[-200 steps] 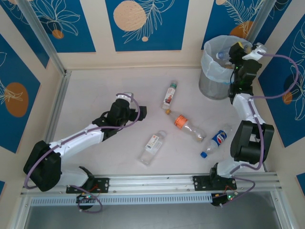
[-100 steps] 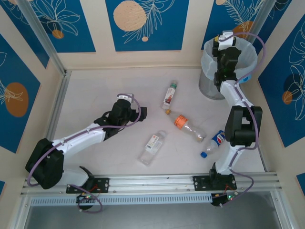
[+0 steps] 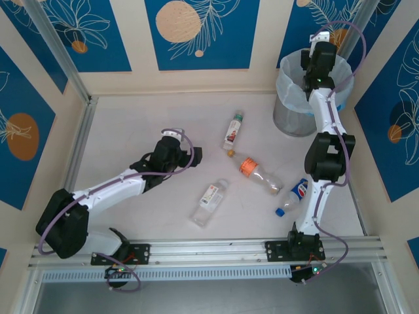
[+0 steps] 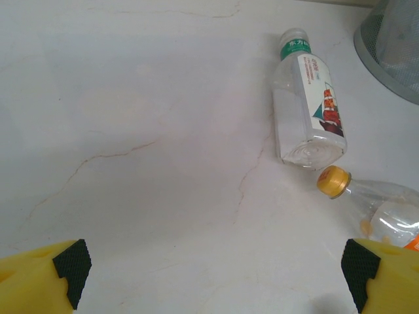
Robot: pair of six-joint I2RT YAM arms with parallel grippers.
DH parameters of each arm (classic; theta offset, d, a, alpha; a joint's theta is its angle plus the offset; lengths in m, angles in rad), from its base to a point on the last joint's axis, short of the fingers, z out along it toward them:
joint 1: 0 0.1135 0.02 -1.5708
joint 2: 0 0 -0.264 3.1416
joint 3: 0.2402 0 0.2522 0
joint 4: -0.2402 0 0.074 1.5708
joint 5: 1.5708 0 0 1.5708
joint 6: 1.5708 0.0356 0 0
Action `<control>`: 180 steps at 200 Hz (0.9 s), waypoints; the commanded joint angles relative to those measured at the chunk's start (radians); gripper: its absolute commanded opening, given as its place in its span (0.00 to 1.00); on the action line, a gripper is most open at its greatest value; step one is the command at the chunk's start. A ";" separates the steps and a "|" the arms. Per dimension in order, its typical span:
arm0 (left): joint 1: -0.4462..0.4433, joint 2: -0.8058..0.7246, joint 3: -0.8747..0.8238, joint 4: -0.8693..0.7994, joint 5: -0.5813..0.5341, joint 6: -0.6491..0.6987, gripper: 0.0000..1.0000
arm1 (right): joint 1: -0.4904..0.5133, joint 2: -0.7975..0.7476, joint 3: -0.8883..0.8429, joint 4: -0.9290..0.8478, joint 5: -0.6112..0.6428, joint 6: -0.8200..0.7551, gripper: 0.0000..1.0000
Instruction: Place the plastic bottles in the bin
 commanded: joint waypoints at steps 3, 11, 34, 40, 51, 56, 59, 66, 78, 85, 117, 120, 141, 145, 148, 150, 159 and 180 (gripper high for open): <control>0.008 0.015 0.000 -0.017 0.013 -0.005 0.99 | -0.003 0.038 0.132 -0.280 -0.061 0.095 0.74; 0.008 0.018 0.001 -0.018 0.014 -0.006 0.99 | -0.001 0.032 0.134 -0.294 -0.100 0.114 0.76; 0.008 0.025 0.009 -0.024 0.022 -0.008 1.00 | -0.002 -0.001 0.128 -0.316 -0.203 0.171 0.79; 0.007 0.028 0.012 -0.024 0.023 -0.007 0.99 | -0.002 -0.009 0.125 -0.318 -0.221 0.184 0.80; 0.008 0.031 0.015 -0.027 0.025 -0.006 0.99 | -0.002 -0.022 0.119 -0.320 -0.250 0.201 0.82; 0.008 0.033 0.018 -0.028 0.028 -0.005 0.99 | -0.003 -0.030 0.117 -0.323 -0.265 0.207 0.83; 0.008 0.034 0.019 -0.028 0.028 -0.004 0.99 | -0.003 -0.035 0.117 -0.324 -0.273 0.213 0.83; 0.008 0.037 0.021 -0.029 0.032 -0.003 0.99 | -0.004 -0.043 0.114 -0.325 -0.289 0.219 0.83; 0.007 0.042 0.024 -0.031 0.038 -0.002 0.99 | -0.008 -0.059 0.106 -0.326 -0.322 0.226 0.85; 0.008 0.044 0.026 -0.030 0.039 -0.001 0.99 | -0.012 -0.068 0.099 -0.325 -0.359 0.229 0.86; 0.008 0.054 0.032 -0.034 0.047 0.001 1.00 | -0.045 -0.139 0.019 -0.277 -0.575 0.308 0.87; 0.008 0.056 0.033 -0.034 0.047 0.001 0.99 | -0.053 -0.146 0.011 -0.273 -0.604 0.326 0.87; 0.008 0.062 0.037 -0.036 0.051 0.003 0.99 | -0.088 -0.205 -0.061 -0.212 -0.707 0.451 0.90; 0.007 0.062 0.037 -0.036 0.052 0.003 0.99 | -0.092 -0.216 -0.079 -0.196 -0.707 0.468 0.91; 0.007 0.063 0.038 -0.037 0.052 0.003 0.99 | -0.096 -0.229 -0.093 -0.185 -0.708 0.478 0.91; 0.008 0.063 0.038 -0.038 0.054 0.003 0.99 | -0.097 -0.236 -0.102 -0.180 -0.708 0.485 0.91; 0.008 0.065 0.042 -0.041 0.059 0.006 0.99 | -0.104 -0.264 -0.141 -0.152 -0.712 0.505 0.92; 0.008 0.072 0.059 -0.066 0.092 0.028 0.99 | -0.113 -0.318 -0.218 -0.115 -0.714 0.531 0.99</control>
